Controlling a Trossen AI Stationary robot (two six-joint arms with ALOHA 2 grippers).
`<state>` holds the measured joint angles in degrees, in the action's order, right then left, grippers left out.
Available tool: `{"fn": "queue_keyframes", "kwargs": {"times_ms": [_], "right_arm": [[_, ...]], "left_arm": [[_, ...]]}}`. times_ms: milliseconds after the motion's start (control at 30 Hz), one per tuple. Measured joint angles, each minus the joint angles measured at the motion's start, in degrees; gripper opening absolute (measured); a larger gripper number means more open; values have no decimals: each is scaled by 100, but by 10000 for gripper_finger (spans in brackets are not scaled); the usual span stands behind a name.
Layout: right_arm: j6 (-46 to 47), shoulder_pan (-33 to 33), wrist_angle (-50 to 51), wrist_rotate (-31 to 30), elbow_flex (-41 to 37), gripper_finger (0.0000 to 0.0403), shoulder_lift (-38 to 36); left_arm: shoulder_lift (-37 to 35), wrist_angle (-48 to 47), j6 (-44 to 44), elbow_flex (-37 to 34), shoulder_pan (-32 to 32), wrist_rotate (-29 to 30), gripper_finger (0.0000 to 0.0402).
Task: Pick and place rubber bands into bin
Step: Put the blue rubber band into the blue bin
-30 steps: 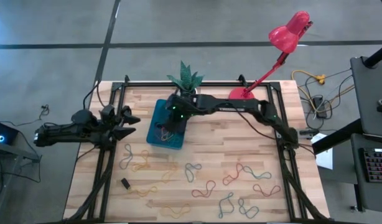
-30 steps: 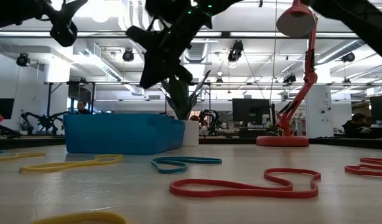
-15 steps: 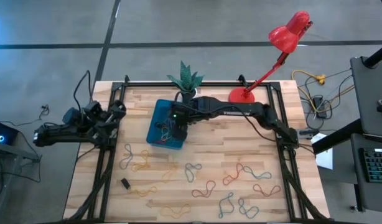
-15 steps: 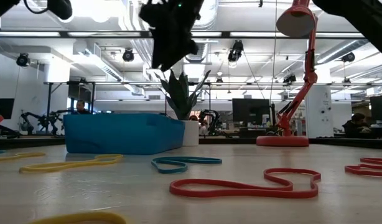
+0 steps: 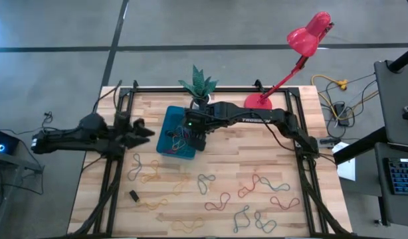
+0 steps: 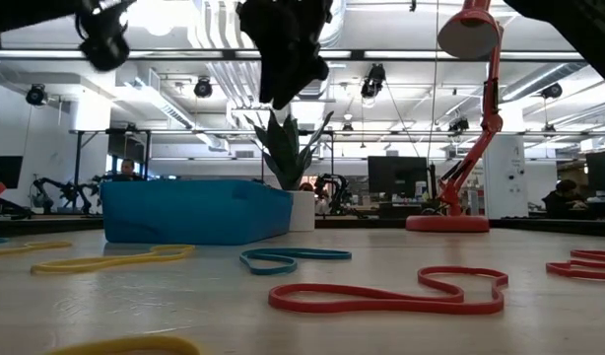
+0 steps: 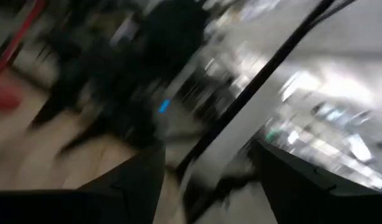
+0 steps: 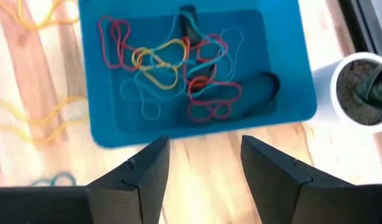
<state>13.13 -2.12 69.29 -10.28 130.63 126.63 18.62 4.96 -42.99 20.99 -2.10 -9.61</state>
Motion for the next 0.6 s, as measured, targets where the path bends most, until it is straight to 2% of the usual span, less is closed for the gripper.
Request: {"fn": "queue_keyframes", "kwargs": {"times_ms": [133, 233, 367, 467, 600], "right_arm": [[-43, 39, 271, 3, -29, 185, -32], [-148, 61, 407, -2, -37, 185, -55], [-314, 104, 533, -7, -37, 185, -101], [-432, 111, 633, -5, -40, 185, -101], [-634, 101, 705, -27, -95, 185, -103]], "left_arm": [[150, -2679, 295, 852, 50, 46, 208], [397, -4036, 433, 1439, 186, 59, 196], [651, -5162, 299, 1851, 547, -22, 191], [770, -5938, -194, 1808, 955, -32, 191], [1080, -5710, -1102, 1665, 1771, -43, 191]]}}
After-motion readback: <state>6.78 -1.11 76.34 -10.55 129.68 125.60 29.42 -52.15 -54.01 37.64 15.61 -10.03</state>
